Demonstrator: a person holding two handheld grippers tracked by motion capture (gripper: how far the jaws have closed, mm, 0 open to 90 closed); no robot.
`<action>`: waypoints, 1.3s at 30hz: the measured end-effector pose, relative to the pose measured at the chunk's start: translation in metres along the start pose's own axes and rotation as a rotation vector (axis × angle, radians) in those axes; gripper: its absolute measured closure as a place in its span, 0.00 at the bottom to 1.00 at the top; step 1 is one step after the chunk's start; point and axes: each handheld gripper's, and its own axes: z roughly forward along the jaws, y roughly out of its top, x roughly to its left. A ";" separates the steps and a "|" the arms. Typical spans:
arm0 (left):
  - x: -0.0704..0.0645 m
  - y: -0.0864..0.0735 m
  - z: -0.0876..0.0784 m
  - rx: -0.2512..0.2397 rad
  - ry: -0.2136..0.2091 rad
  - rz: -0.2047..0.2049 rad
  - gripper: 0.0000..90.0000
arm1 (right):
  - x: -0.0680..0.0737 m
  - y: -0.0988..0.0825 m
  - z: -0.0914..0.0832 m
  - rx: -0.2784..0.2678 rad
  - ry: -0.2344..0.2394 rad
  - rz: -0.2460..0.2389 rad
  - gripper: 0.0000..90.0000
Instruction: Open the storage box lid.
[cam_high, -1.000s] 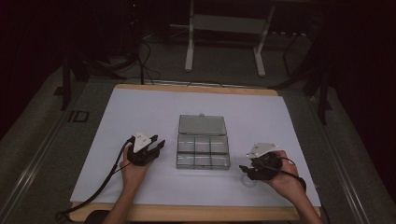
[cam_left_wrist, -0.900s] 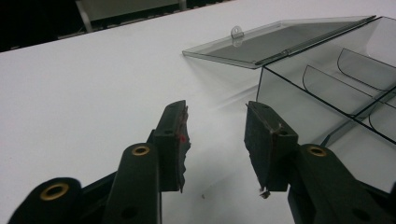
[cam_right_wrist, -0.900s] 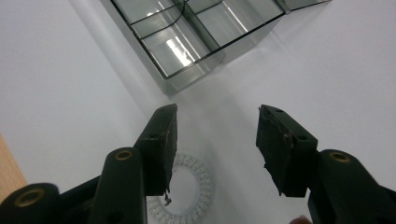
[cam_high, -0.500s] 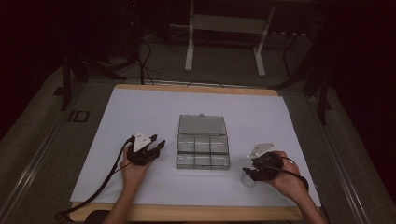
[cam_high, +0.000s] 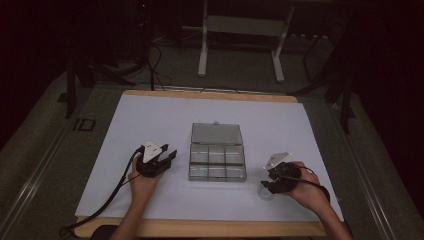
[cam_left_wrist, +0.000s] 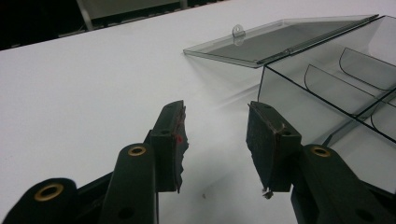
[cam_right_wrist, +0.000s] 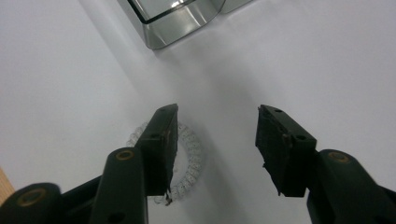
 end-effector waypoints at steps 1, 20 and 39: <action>0.000 0.000 0.000 0.000 0.000 0.000 0.64 | 0.000 0.000 0.000 0.004 0.003 -0.003 0.56; 0.000 0.000 0.000 0.003 0.002 -0.002 0.64 | 0.000 0.005 0.006 0.089 0.029 -0.073 0.68; 0.000 0.000 0.000 0.005 0.003 -0.002 0.63 | -0.002 0.006 0.013 0.160 0.068 -0.096 0.81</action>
